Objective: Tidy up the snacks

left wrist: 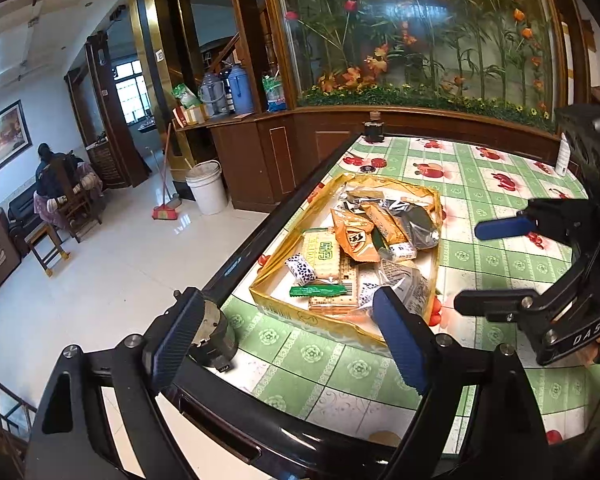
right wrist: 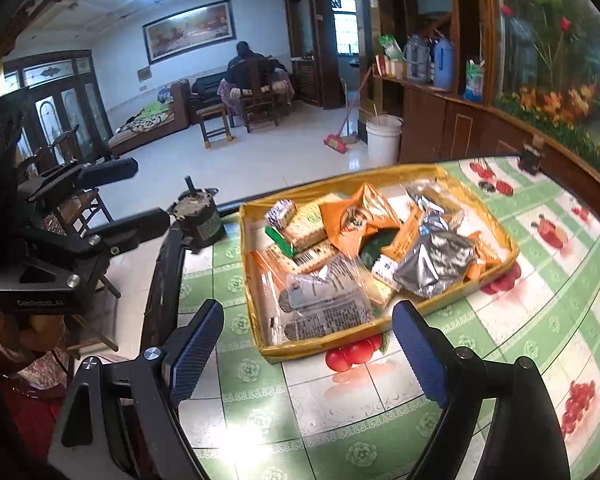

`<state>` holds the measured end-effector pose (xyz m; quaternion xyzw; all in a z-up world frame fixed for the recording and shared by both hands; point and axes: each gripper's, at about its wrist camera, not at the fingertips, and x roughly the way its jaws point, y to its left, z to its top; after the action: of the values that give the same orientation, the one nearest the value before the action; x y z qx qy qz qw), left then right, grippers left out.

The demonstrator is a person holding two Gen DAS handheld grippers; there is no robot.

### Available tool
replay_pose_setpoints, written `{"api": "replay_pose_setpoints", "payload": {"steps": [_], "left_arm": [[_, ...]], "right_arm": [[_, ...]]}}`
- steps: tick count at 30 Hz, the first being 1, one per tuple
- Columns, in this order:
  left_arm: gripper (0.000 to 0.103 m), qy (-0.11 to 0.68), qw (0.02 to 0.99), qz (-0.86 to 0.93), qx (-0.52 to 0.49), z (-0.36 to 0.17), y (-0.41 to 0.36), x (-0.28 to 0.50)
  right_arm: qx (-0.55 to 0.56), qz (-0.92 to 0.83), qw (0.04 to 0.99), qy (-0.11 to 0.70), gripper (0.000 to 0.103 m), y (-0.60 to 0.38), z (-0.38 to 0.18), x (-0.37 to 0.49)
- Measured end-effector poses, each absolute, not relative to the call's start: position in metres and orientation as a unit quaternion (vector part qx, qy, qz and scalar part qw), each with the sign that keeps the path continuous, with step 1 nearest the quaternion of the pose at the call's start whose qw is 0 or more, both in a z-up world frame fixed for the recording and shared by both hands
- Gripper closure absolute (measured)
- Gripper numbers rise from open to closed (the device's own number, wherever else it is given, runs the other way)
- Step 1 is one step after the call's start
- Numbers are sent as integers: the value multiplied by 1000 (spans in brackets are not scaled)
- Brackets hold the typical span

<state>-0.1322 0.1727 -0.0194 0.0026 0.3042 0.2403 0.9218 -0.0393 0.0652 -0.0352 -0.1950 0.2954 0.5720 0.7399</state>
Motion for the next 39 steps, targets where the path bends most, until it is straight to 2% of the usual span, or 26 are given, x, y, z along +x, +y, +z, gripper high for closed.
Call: {"api": "replay_pose_setpoints", "payload": {"steps": [15, 39], "left_arm": [[16, 305, 925, 225, 12, -11, 160, -138], [16, 314, 920, 235, 3, -11, 167, -142]], "right_arm": [[-191, 584, 751, 241, 12, 45, 1, -54], [-214, 595, 741, 227, 12, 53, 4, -66]]}}
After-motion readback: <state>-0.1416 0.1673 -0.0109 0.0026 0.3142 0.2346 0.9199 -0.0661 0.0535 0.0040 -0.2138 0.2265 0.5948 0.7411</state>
